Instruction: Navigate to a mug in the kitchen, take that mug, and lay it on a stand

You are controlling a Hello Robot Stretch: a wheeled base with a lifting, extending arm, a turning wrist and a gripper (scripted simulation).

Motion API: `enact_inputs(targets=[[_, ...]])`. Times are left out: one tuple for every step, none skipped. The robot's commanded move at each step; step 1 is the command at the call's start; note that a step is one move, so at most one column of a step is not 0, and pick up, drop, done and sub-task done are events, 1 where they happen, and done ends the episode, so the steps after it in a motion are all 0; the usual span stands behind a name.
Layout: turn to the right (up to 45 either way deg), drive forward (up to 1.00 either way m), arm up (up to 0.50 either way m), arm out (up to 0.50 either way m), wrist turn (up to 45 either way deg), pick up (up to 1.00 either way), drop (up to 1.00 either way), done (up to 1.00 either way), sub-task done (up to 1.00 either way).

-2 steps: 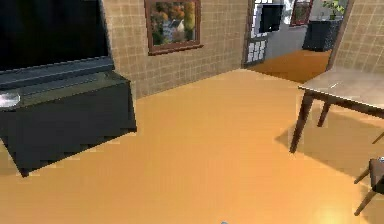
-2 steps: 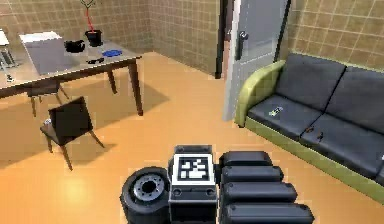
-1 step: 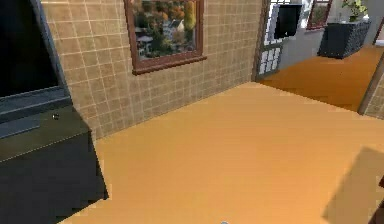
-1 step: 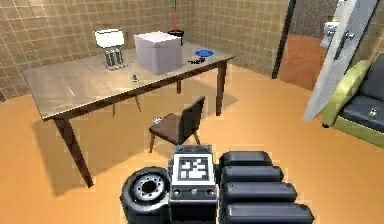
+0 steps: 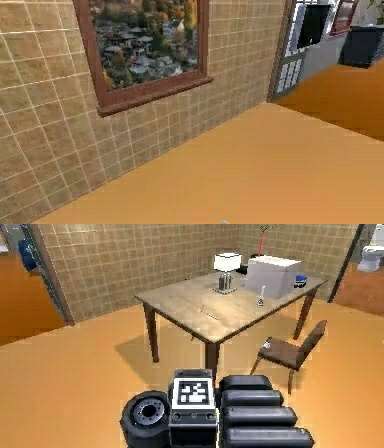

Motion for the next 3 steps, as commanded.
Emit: enact_inputs(targets=[[-33.0, 0.0, 0.0, 0.0, 0.0, 0.0, 0.0, 0.0, 0.0], [0.0, 1.0, 0.0, 0.0, 0.0, 0.0, 0.0, 0.0, 0.0], [-45.0, 0.0, 0.0, 0.0, 0.0, 0.0, 0.0, 0.0, 0.0]])
